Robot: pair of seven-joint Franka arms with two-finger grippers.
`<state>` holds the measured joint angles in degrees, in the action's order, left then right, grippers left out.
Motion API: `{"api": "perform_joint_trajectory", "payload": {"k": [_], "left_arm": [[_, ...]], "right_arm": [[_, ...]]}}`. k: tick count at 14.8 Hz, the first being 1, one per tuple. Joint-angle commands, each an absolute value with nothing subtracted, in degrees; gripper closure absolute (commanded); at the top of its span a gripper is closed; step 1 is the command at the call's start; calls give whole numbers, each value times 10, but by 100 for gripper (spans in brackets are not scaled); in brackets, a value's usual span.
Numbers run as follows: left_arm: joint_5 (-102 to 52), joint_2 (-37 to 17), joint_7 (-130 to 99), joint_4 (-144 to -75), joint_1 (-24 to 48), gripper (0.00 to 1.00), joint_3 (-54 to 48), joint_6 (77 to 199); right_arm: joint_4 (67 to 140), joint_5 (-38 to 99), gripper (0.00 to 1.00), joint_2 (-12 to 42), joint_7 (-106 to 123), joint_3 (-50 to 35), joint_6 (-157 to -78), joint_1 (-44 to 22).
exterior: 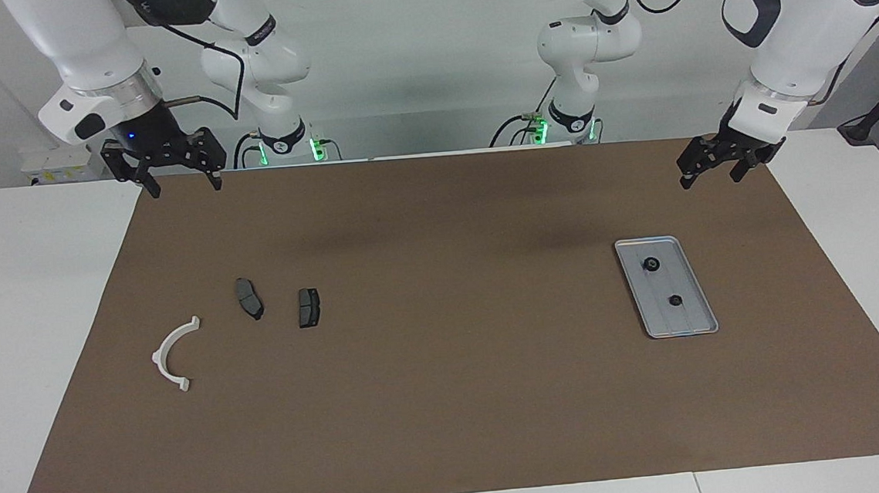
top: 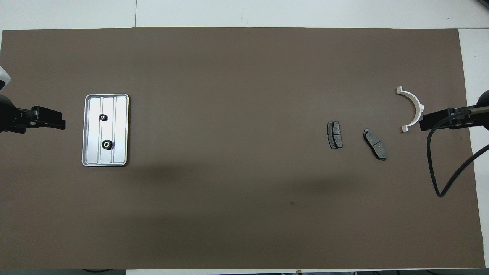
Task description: Place bearing gear from tray to pile
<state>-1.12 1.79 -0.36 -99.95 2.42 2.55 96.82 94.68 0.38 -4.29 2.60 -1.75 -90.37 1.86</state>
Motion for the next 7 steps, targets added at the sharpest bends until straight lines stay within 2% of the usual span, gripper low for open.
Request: {"api": "perform_joint_trajectory", "payload": {"k": [1, 7], "left_arm": [[-4, 24, 1, -995, 18, 0, 20, 957], [-4, 24, 1, -996, 17, 0, 23, 964]], "right_arm": [[949, 9, 0, -49, 40, -15, -900, 21], [950, 8, 0, -49, 41, -14, -898, 30]]}}
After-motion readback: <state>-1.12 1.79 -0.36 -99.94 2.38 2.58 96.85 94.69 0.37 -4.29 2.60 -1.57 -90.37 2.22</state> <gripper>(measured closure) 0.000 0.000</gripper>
